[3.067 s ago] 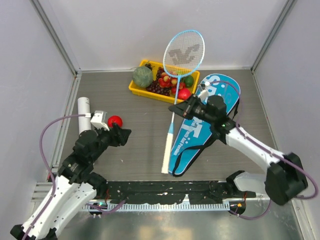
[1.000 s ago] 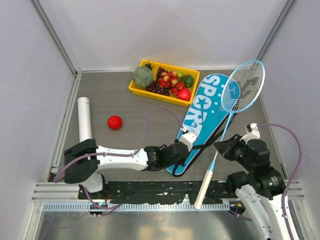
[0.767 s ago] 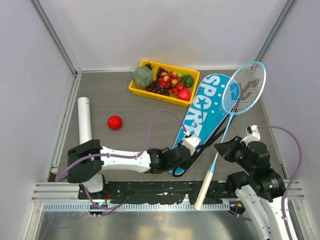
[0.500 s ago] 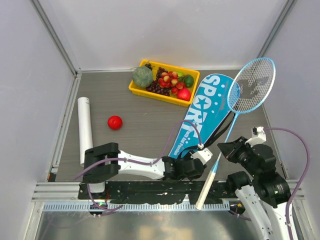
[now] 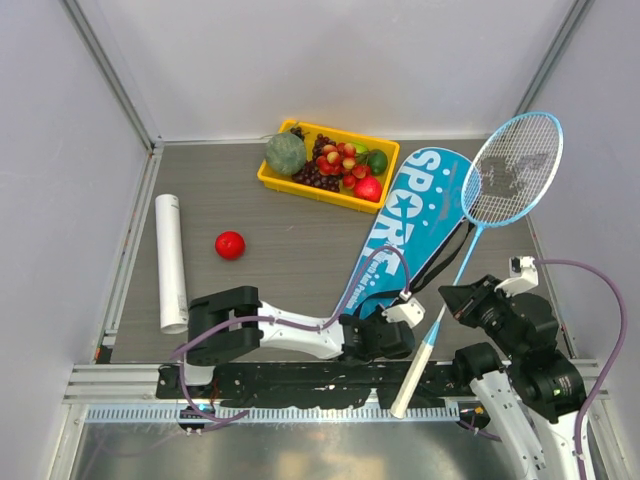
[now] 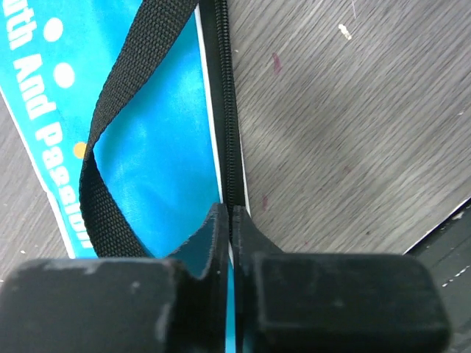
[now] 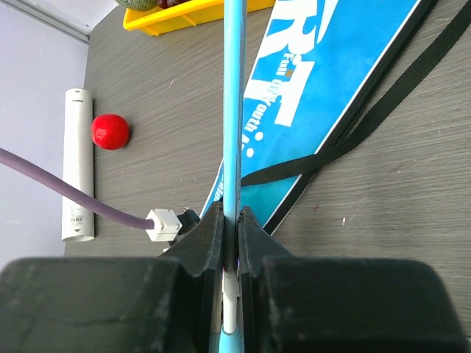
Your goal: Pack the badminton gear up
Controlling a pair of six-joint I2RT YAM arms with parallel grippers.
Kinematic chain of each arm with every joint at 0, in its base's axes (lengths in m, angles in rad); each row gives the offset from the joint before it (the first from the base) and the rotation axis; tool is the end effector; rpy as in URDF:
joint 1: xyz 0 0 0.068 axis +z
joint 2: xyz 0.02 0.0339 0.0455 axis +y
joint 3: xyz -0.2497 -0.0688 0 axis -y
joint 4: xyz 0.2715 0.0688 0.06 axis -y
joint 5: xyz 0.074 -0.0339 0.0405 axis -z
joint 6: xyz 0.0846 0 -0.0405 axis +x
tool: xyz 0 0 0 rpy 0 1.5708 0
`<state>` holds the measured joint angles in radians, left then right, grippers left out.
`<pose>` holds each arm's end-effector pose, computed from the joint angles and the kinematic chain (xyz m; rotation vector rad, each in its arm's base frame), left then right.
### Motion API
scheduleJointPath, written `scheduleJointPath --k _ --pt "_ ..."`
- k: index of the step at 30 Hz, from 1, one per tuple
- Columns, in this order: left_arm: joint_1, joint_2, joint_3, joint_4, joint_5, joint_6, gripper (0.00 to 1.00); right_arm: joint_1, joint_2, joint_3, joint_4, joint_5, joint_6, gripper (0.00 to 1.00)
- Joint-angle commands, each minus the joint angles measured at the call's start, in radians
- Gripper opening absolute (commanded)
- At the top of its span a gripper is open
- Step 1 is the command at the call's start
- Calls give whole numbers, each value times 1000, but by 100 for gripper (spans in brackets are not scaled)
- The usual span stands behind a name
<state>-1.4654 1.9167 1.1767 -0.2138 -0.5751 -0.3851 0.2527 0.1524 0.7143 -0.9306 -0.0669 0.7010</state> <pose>0.0909 -0.4223 0.0914 1.0060 2.1031 -0.1778 0.1136 0.0352 0.2897 0.4003 1.9628 0.6898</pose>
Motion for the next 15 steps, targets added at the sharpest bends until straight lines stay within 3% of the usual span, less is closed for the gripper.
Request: scheduleJointPath --k 1,15 --pt "5 -57 17 -29 -60 11 0 -3 -7 -15 44 3 -1 5" --pt "145 -291 -17 59 173 -81 0 -3 -8 -153 4 -88 64 5"
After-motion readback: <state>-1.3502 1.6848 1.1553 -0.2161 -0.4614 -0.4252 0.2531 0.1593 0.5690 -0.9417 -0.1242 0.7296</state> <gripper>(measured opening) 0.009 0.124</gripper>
